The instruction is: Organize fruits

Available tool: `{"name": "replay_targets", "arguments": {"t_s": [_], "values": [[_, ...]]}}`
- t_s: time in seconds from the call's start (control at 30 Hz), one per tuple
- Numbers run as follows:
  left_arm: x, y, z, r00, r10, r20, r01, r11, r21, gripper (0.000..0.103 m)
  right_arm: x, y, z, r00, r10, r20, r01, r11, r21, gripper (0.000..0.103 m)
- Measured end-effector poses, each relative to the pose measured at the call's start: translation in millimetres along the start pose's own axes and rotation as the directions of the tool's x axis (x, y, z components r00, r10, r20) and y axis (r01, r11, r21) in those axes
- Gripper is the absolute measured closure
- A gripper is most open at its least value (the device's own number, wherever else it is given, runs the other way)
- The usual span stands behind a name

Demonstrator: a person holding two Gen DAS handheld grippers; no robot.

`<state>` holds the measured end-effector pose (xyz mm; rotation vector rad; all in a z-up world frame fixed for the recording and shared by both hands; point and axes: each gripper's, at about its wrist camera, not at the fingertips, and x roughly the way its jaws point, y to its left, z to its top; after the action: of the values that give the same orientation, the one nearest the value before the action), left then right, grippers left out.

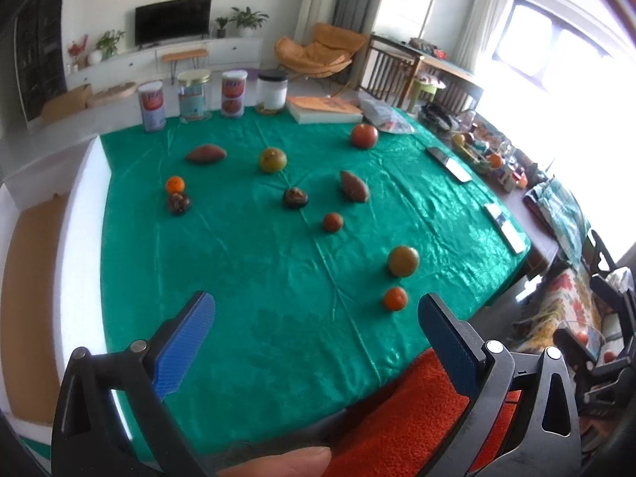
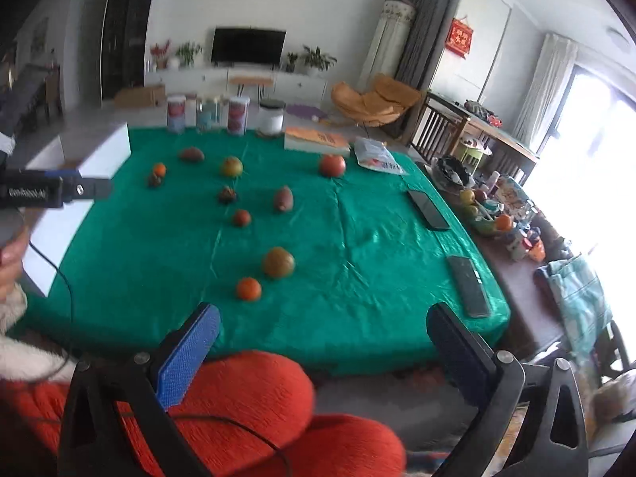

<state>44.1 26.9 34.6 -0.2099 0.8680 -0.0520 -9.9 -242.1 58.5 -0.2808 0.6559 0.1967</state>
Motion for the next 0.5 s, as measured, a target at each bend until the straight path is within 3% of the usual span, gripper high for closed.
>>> {"name": "replay_targets", "arguments": {"t_s": [0.13,0.27,0.5], "values": [[-6,3,-4,0.998,0.044,0.052,-0.043,0.999,-0.012,0.001,27,29,-16,0.999,0.035,0.025,-0.038,0.992,0.120,0.000],[-8,0,-11,0.986,0.105,0.127,-0.107,0.994,0.006,0.000,26,45,-23,0.992,0.108,0.059,-0.115,0.983,0.140,0.000],[16,-13,-23,0.999,0.008,0.041,-0.008,1.000,-0.016,0.000,8,38,-25,0.969,0.197,0.150,-0.227,0.950,0.216,0.000]]}}
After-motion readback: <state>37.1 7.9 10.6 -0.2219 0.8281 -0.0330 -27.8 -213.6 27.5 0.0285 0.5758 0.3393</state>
